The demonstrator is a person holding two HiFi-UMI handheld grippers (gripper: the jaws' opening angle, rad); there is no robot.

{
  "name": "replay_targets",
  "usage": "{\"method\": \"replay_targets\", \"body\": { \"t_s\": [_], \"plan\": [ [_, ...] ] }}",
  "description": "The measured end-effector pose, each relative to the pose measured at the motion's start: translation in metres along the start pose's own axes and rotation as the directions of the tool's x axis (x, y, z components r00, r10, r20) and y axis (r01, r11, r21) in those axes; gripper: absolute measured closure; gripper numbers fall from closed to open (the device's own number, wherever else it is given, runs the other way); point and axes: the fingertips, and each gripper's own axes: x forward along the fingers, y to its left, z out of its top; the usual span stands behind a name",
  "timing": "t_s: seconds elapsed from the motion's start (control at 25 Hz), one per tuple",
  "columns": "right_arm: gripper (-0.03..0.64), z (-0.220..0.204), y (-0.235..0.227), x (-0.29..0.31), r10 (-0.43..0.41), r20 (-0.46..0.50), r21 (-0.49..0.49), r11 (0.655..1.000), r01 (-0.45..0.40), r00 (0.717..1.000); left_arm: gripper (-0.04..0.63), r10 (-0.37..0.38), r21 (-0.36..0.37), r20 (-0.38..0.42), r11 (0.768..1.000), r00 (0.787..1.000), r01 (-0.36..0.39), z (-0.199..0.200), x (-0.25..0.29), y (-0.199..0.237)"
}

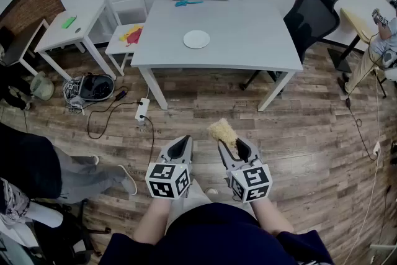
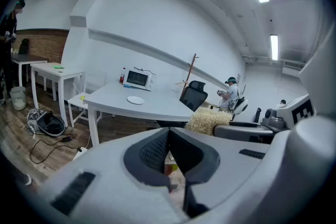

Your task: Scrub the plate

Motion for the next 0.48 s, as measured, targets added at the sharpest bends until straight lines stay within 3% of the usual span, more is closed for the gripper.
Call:
{"method": "replay_targets", "body": {
  "t_s": [0.48],
  "plan": [
    [0.448,-0.001,-0.006,-0.006,0.014,0.005,-0.001,1.000,-0.014,1.000,0.578,0.002,0.005,0.007,1.000,1.000,-0.002,-0.001,0.004,-0.014]
  ]
}}
